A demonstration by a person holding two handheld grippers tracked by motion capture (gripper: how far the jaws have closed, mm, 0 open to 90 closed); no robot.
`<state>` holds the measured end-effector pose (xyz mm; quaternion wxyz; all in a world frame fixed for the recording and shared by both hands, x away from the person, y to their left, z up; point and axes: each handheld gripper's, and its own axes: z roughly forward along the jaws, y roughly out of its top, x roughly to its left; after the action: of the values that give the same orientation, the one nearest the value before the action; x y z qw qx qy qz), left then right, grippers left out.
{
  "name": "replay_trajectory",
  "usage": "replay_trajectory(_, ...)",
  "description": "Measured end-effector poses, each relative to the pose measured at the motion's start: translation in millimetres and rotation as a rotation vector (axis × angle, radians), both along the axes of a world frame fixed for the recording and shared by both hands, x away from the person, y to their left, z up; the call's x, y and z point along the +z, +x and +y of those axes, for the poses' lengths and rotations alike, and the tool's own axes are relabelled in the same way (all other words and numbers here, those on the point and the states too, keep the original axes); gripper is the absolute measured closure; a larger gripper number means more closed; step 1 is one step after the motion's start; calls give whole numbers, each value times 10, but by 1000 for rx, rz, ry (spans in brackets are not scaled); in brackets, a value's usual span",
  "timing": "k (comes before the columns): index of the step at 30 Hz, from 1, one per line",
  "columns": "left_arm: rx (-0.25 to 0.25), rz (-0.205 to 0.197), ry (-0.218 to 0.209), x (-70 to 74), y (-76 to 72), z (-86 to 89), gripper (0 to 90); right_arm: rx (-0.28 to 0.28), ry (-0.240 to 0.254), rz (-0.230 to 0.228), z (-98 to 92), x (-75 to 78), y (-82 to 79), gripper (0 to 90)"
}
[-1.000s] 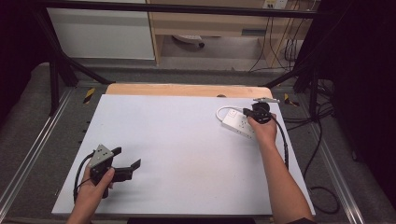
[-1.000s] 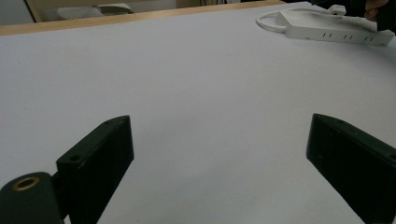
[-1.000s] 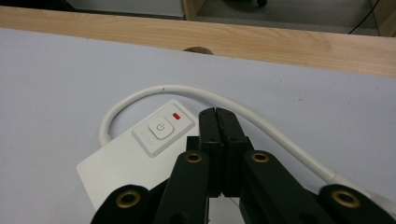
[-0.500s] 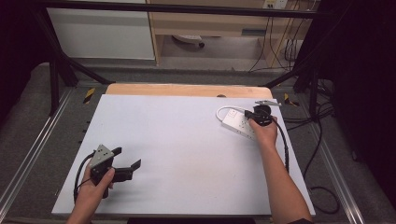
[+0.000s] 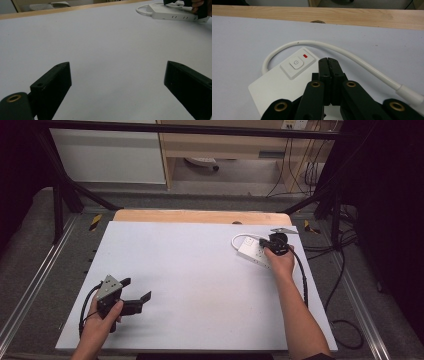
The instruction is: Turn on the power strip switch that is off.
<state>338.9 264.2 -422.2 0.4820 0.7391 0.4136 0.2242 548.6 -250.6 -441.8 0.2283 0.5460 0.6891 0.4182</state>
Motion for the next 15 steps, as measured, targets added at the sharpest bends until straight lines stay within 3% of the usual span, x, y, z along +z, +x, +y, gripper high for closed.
replay_trajectory(15, -2, 0, 5, 0, -1, -2, 75, -3, -2, -2, 8, -2, -2, 900)
